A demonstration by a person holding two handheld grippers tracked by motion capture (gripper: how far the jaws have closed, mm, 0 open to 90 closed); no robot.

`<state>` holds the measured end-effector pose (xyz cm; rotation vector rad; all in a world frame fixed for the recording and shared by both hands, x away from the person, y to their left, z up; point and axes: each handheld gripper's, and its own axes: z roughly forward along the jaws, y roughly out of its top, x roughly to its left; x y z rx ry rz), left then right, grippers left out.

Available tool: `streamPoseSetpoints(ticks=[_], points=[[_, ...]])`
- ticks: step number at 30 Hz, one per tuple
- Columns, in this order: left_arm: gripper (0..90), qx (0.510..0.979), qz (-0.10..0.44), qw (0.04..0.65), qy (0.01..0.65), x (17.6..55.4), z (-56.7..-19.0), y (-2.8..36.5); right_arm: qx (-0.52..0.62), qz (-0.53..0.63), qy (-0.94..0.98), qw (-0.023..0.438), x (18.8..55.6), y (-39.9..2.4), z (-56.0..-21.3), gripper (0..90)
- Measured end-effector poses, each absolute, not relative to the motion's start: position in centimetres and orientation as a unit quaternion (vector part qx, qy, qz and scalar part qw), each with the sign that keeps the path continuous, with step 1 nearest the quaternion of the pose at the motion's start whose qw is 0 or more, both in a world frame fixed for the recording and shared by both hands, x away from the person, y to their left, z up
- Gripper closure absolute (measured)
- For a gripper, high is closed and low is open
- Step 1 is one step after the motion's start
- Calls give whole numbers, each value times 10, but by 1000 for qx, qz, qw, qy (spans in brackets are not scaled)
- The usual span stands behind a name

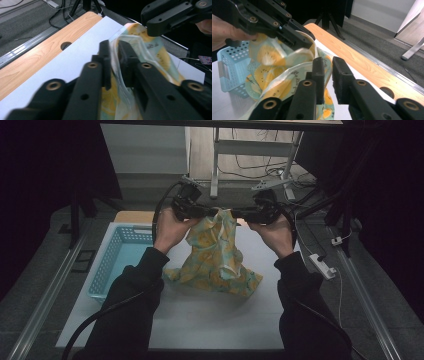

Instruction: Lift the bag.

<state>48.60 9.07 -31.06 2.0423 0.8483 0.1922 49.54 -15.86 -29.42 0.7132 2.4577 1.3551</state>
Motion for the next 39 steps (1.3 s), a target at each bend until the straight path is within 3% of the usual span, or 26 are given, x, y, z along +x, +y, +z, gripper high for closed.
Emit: streamPoseSetpoints(ticks=[10,19,39], points=[[467,818,104,457,334,472,-306,104,246,472,838,122,488,-162,-291,655],[256,826,124,454,310,456,-304,112,244,473,836,132,476,-163,-287,562],[30,834,84,458,297,418,-343,120,240,484,834,111,454,-174,-317,316]])
